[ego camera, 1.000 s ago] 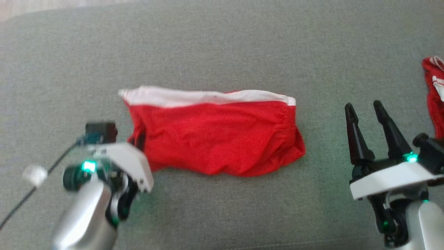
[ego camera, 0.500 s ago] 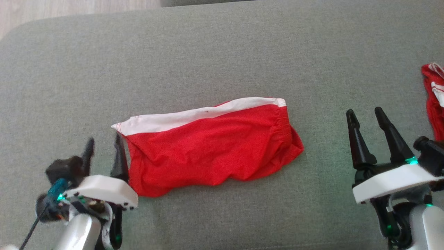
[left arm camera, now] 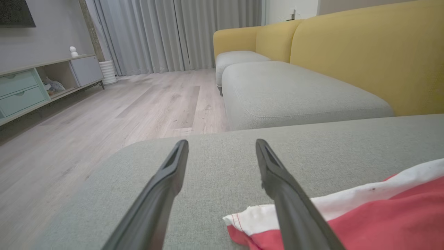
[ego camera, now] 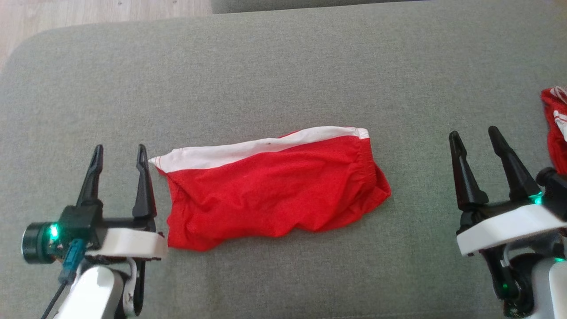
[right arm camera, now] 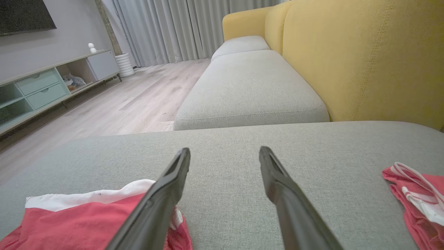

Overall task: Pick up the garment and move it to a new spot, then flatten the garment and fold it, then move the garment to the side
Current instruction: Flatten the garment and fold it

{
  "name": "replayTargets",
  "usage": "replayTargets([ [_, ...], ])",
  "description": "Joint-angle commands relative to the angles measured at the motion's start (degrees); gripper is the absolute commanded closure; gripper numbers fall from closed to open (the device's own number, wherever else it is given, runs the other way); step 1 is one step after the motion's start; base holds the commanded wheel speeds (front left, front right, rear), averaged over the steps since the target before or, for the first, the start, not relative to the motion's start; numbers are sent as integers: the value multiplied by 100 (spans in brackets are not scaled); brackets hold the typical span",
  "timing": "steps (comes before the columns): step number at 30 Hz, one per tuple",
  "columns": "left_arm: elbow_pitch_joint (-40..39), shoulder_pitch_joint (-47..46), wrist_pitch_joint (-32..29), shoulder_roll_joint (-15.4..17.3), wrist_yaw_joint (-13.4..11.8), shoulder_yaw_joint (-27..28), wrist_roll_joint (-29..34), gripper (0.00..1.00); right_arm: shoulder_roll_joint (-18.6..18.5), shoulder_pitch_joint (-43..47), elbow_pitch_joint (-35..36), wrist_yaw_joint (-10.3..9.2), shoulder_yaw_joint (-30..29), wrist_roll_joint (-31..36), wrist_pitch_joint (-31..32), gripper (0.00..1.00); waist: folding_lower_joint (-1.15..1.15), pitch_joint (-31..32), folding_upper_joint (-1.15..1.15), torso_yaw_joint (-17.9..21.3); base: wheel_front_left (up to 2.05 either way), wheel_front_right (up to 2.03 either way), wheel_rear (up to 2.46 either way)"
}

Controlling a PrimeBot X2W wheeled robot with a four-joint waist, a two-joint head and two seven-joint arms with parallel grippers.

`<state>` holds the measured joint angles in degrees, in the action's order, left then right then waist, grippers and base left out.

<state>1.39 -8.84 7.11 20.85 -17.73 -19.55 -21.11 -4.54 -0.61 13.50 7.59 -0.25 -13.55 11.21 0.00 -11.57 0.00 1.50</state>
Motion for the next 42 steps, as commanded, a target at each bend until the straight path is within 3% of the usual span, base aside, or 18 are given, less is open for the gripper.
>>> replayTargets([
  [1,-218,-91,-91,178,-64,191,22,0,-74,-126,248,-10,79,5,45,0,0,-10,0,-4,0,0,0],
  [14,-327,-180,-173,159,-95,131,-4,0,-40,-171,95,-10,183,-198,273,0,0,-108,0,-129,0,0,0],
  [23,-329,-516,-6,-90,-2,-121,50,0,-237,-797,-1244,-10,1105,-219,700,0,0,-443,0,-583,0,0,0],
  [32,-73,-693,293,-289,113,-259,14,0,-400,-990,-2532,-10,987,-259,1289,0,0,-517,0,-904,0,0,0],
  [33,-48,-697,312,-295,116,-261,9,0,-389,-962,-2579,-10,1011,-366,1383,17,0,-513,0,-914,0,0,0],
  [34,-26,-699,328,-302,117,-262,3,0,-392,-940,-2586,-10,1040,-456,1445,69,0,-505,0,-918,0,0,0],
  [35,-9,-696,342,-306,116,-261,-5,0,-396,-916,-2568,-10,1055,-555,1487,100,0,-497,0,-916,0,0,0],
  [42,33,-653,373,-265,70,-224,-35,0,-648,-651,-1868,-10,488,-1122,1504,100,0,-389,0,-705,0,0,0],
])
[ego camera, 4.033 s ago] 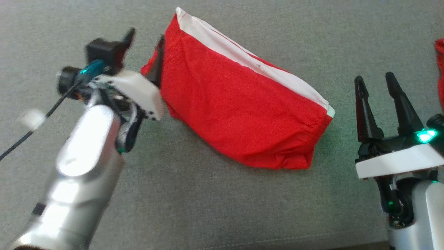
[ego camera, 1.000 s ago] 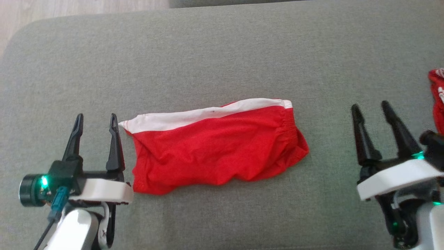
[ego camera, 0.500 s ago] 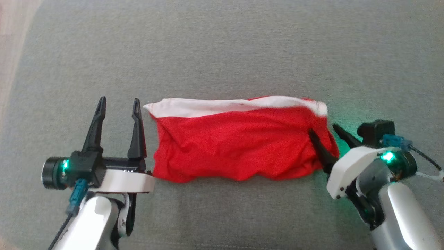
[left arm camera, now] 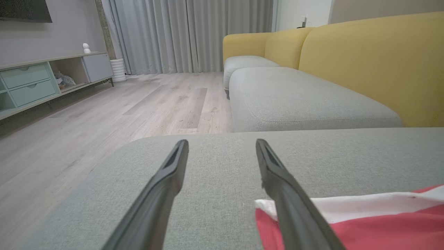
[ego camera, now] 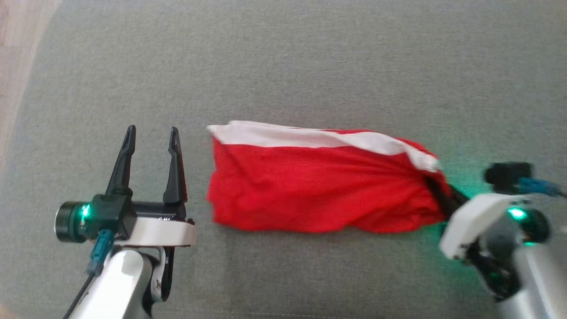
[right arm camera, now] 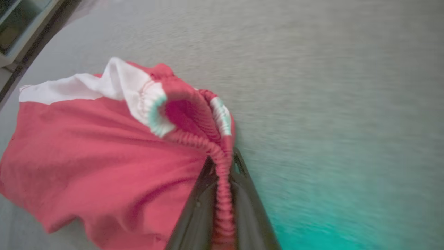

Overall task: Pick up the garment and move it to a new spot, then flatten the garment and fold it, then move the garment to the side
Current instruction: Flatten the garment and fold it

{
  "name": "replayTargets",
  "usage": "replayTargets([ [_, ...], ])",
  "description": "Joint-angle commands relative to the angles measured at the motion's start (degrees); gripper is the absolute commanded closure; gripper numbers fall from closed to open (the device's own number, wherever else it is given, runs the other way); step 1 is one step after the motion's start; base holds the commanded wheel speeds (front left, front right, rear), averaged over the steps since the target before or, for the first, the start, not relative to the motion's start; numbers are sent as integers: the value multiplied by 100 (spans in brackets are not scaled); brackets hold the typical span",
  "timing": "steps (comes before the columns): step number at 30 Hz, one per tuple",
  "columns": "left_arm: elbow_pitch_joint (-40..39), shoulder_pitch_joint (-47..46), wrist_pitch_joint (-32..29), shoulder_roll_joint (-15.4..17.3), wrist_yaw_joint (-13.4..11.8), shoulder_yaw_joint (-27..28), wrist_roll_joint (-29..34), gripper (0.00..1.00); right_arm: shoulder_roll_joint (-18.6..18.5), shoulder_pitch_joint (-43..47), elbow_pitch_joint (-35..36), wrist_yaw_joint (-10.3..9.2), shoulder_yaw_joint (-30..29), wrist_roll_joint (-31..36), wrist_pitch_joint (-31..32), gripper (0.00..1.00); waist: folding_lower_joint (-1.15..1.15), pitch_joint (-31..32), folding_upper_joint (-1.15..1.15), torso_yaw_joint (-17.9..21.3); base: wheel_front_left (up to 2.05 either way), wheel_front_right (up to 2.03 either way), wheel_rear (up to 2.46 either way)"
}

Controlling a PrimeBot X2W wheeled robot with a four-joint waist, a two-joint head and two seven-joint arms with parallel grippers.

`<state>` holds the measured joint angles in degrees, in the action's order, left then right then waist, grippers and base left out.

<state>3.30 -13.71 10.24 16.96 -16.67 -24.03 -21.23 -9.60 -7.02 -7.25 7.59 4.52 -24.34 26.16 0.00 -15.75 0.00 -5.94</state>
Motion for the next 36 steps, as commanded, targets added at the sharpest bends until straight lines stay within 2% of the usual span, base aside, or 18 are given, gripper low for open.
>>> replayTargets([
  [1,-161,-165,59,131,-34,221,-25,0,-178,50,309,-10,-139,-157,50,100,0,48,0,68,0,0,0],
  [6,-190,-139,36,163,-45,204,-30,0,-313,375,842,-10,-886,-639,699,100,0,123,0,182,0,0,0],
  [10,-210,-87,-8,193,-57,179,-37,0,83,495,1320,-10,-1192,-1587,1772,100,0,190,0,236,0,0,0],
  [11,-210,-87,-8,193,-57,179,-37,0,83,495,1320,-10,-1192,-1587,1772,100,0,190,0,236,0,0,0],
  [15,-217,-73,-53,197,-52,130,-42,0,510,358,1710,-10,-1299,-2667,2680,100,0,229,0,223,0,0,0],
  [18,-208,-89,-69,180,-35,75,-38,0,635,129,1678,-10,-1198,-3324,2921,100,0,232,0,176,0,0,0],
  [20,-196,-106,-70,161,-23,40,-38,0,661,-47,1505,-10,-981,-3542,2850,100,0,222,0,125,0,0,0],
  [22,-171,-134,-68,128,-5,0,-45,0,667,-247,1233,-10,-608,-3886,2476,100,0,198,0,42,0,0,0],
  [28,-23,-258,-4,10,81,-116,-71,0,670,-844,328,-10,834,-3922,1239,100,0,66,0,-310,0,0,0],
  [33,84,-349,76,-87,116,-179,-81,0,671,-1230,-318,-10,1543,-3873,563,100,0,-61,0,-594,0,0,0],
  [34,103,-359,94,-102,116,-183,-85,0,671,-1298,-394,-10,1618,-3842,412,89,0,-80,0,-628,0,0,0],
  [35,122,-364,114,-113,114,-179,-91,0,671,-1360,-462,-10,1698,-3791,270,39,0,-96,0,-645,0,0,0],
  [36,143,-366,132,-123,111,-175,-99,0,671,-1418,-501,-10,1785,-3731,123,0,0,-105,0,-656,0,0,0],
])
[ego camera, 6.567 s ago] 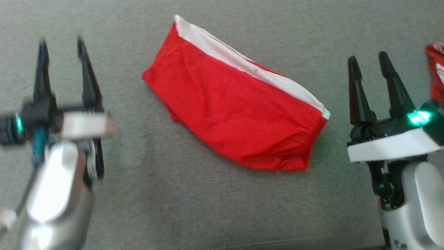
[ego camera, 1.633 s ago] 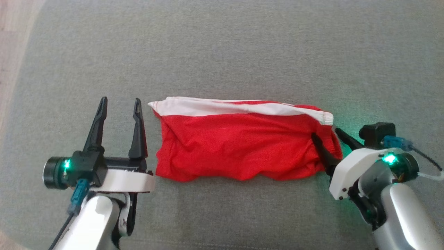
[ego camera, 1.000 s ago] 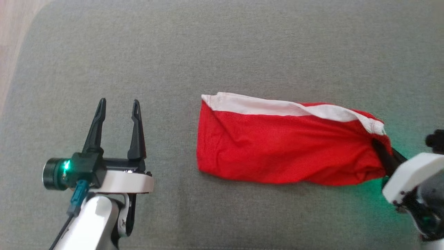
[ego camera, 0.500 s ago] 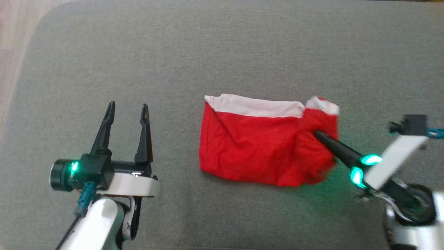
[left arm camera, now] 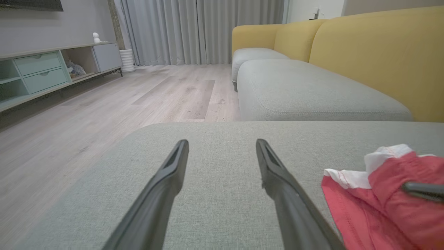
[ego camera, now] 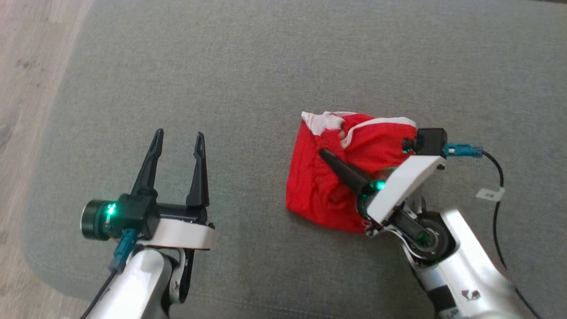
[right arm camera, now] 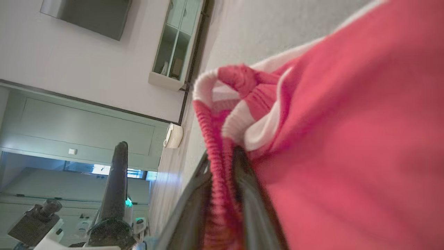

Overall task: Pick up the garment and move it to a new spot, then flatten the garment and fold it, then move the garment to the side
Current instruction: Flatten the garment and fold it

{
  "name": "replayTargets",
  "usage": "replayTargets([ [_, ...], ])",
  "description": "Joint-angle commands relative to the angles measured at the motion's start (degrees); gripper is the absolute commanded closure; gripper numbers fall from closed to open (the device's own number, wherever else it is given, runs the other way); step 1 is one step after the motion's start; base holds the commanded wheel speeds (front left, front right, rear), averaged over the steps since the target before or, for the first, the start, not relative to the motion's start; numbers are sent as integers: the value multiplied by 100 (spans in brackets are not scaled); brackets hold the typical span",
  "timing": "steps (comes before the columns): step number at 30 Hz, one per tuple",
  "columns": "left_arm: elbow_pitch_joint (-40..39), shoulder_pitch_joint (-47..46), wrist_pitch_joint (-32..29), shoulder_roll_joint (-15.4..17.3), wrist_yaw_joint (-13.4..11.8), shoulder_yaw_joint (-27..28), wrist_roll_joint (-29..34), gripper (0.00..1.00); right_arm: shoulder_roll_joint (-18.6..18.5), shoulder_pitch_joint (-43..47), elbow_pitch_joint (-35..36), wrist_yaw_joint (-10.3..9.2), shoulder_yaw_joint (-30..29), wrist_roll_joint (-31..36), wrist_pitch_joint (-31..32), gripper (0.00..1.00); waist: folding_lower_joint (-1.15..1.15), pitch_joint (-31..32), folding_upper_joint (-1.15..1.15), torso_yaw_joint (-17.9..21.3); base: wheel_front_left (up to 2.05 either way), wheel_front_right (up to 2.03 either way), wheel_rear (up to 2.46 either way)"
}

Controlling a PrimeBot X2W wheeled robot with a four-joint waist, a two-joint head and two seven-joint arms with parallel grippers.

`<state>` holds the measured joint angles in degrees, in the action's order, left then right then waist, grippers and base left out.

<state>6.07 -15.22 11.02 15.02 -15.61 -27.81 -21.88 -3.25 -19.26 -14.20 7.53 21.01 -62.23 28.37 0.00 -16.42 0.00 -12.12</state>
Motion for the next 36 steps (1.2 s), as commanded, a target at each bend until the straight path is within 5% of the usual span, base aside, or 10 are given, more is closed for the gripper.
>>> replayTargets([
  [1,-115,-218,70,59,5,206,-45,0,36,-254,186,-4,221,155,-268,0,0,-46,0,-46,0,0,0],
  [6,-38,-222,137,40,-9,244,-81,0,-210,-467,376,-4,871,950,-1284,0,0,-35,0,7,0,0,0],
  [11,-17,-220,175,73,-16,285,-106,0,-892,-692,738,-4,1469,2320,-2812,0,0,5,0,170,0,0,0],
  [16,-31,-170,168,154,-90,345,-107,0,-1283,-500,845,-4,727,3526,-3798,0,0,76,0,417,0,0,0],
  [26,-156,56,81,376,-295,542,-155,0,-1236,790,1537,-4,-1477,4319,-3658,0,0,304,0,894,0,0,0],
  [36,-261,593,-49,666,-525,607,-107,0,-655,1740,2247,-4,-1737,4491,-3120,0,0,855,0,1242,0,0,0],
])
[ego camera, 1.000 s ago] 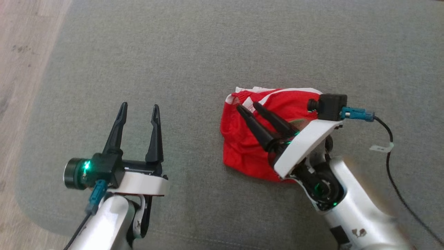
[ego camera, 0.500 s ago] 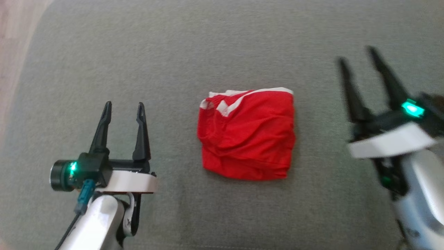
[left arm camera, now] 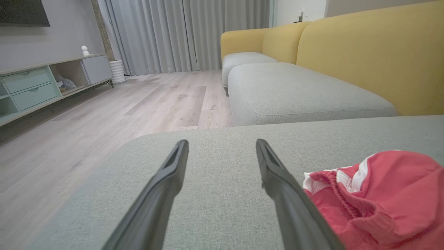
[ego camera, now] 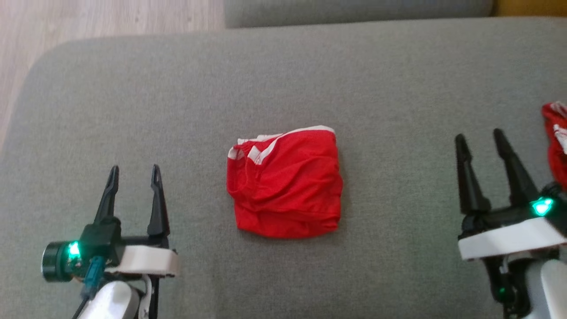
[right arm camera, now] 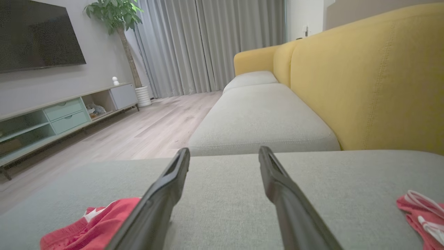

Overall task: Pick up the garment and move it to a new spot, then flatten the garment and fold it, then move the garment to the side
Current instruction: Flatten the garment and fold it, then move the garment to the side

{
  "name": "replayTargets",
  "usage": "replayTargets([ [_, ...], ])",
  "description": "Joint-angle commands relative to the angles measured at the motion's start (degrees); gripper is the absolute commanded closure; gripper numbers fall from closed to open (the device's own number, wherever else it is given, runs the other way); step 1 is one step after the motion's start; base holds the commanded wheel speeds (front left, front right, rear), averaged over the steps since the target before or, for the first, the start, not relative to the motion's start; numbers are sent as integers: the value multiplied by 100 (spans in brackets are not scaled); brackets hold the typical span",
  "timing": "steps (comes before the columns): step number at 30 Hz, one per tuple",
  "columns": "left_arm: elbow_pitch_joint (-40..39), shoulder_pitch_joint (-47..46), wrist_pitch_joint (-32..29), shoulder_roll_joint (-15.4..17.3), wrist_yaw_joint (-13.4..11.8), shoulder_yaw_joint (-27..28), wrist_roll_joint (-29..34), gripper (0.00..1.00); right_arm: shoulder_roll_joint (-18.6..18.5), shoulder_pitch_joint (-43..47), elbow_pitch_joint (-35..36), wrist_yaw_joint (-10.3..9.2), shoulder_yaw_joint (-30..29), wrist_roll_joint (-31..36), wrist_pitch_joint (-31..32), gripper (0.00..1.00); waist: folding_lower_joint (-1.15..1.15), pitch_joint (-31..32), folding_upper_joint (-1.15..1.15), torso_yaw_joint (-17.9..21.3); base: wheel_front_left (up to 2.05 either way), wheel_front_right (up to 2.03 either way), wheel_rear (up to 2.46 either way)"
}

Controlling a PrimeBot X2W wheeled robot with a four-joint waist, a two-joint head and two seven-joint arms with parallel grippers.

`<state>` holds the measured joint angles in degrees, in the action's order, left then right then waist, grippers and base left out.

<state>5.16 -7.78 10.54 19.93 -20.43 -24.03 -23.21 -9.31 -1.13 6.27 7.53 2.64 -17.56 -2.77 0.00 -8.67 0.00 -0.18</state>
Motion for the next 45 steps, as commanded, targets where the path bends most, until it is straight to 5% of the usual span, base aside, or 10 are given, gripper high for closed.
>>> replayTargets([
  [1,-164,-101,-24,203,-51,221,30,0,-14,-13,224,-4,118,25,49,0,0,134,0,58,0,0,0],
  [18,-98,565,-148,394,-42,96,-103,0,165,731,401,-4,165,145,460,0,0,770,0,106,0,0,0],
  [45,-140,236,-49,401,-60,25,-55,0,62,438,340,-4,112,221,682,0,0,416,0,32,0,0,0],
])
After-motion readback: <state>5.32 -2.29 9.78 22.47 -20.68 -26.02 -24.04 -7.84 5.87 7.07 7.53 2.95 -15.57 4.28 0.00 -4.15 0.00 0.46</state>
